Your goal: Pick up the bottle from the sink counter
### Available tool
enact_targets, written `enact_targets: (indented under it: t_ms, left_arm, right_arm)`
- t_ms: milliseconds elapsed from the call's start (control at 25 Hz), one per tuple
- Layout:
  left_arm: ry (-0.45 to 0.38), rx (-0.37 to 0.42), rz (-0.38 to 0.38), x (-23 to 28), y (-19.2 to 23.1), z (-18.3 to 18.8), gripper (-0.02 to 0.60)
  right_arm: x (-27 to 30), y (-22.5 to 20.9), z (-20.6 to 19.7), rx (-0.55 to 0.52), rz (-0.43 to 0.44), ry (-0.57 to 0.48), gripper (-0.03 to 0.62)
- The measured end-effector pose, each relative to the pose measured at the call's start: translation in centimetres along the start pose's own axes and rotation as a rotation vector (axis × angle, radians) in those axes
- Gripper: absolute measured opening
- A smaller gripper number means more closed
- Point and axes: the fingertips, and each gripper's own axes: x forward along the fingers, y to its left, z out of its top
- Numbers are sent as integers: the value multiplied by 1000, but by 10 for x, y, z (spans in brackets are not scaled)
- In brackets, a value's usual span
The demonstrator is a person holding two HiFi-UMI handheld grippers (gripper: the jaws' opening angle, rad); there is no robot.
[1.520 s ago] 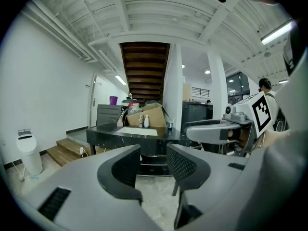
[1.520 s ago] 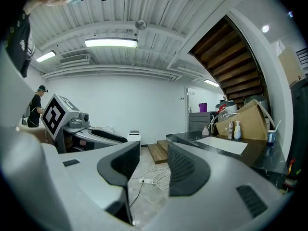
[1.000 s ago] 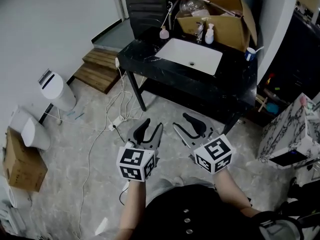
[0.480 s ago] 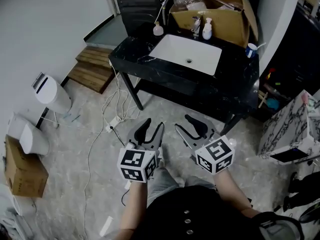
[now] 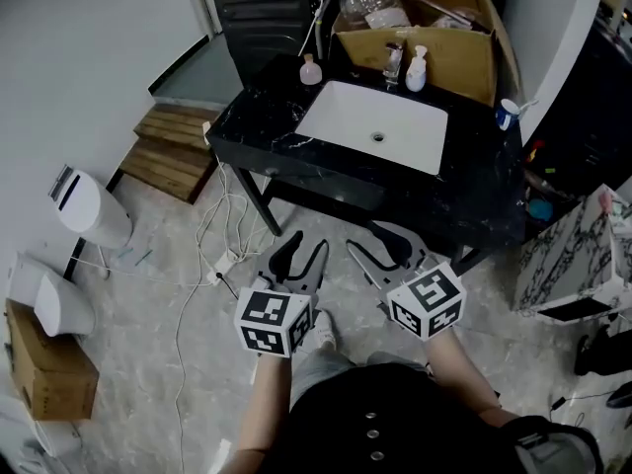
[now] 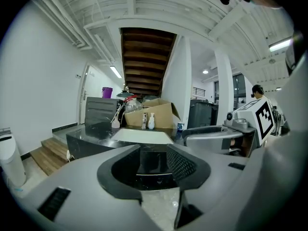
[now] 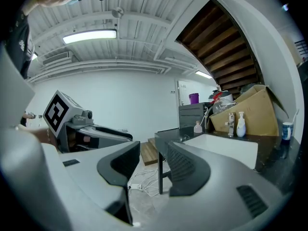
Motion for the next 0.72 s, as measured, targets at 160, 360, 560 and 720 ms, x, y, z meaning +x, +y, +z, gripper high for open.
enact_targets:
  t_ms: [160, 360, 560, 720]
  left_arm:
    - [6, 13, -29, 22, 42, 14, 169]
    - [2, 12, -36, 42, 99, 28, 170]
    - [-3, 18, -40, 62, 151, 37, 170]
    - [2, 30, -63, 72, 172, 37, 170]
  right_arm:
    - [47, -13, 15, -4, -25, -5, 170]
    - [104, -20, 25, 2, -40, -1, 173]
    - [152, -31, 35, -1, -69, -5, 175]
    - [177, -35, 35, -3, -93, 0, 175]
